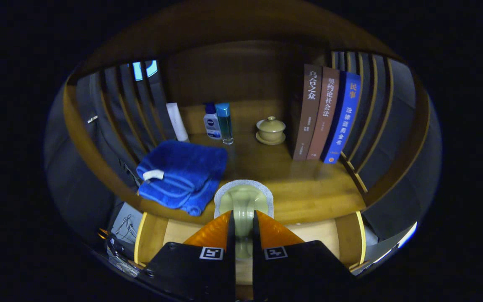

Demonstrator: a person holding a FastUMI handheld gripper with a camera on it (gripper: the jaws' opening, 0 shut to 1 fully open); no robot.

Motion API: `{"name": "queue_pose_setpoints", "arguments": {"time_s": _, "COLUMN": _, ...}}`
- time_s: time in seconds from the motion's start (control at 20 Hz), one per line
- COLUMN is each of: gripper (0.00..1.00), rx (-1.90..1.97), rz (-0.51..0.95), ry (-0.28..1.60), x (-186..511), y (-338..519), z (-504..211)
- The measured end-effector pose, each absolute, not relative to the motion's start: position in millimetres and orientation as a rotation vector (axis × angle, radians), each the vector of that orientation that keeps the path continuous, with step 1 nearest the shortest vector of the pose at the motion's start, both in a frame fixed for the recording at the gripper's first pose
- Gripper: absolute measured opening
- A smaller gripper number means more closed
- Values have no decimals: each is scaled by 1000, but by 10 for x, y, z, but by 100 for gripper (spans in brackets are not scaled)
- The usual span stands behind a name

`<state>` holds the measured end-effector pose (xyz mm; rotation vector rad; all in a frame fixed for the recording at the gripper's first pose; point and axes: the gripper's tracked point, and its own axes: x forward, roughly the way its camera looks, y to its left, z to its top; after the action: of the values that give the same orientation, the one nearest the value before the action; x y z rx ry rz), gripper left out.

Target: Pull open the drawer, take out the items inside it, and place them on the countertop above the cabinet.

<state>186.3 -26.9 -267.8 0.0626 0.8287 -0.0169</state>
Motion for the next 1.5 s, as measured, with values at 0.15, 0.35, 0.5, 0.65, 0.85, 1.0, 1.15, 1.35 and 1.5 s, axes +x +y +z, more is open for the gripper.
{"name": "queue_pose_setpoints", "arguments": {"time_s": 0.15, "gripper": 20, "rx": 48, "rz": -29, "ry": 845, "x": 2248, "y": -301, "z": -2831}}
{"name": "queue_pose_setpoints", "arguments": {"time_s": 0.35, "gripper": 21, "rx": 36, "rz": -53, "ry": 890, "x": 2657, "y": -356, "z": -3038}}
{"name": "queue_pose_setpoints", "arguments": {"time_s": 0.5, "gripper": 20, "rx": 24, "rz": -55, "ry": 959, "x": 2746, "y": -361, "z": -3226}}
{"name": "queue_pose_setpoints", "arguments": {"time_s": 0.65, "gripper": 23, "rx": 49, "rz": -54, "ry": 956, "x": 2808, "y": -333, "z": -3245}}
{"name": "queue_pose_setpoints", "arguments": {"time_s": 0.85, "gripper": 62, "rx": 69, "rz": -54, "ry": 952, "x": 2846, "y": -338, "z": -3250}}
{"name": "queue_pose_setpoints", "arguments": {"time_s": 1.0, "gripper": 99, "rx": 87, "rz": -63, "ry": 931, "x": 2804, "y": -368, "z": -3170}}
{"name": "queue_pose_setpoints", "arguments": {"time_s": 1.15, "gripper": 99, "rx": 98, "rz": -56, "ry": 869, "x": 2705, "y": -341, "z": -2978}}
{"name": "queue_pose_setpoints", "arguments": {"time_s": 1.35, "gripper": 99, "rx": 101, "rz": -40, "ry": 757, "x": 2283, "y": -260, "z": -2684}}
{"name": "queue_pose_setpoints", "arguments": {"time_s": 1.5, "gripper": 99, "rx": 103, "rz": -20, "ry": 580, "x": 1839, "y": -185, "z": -2343}}
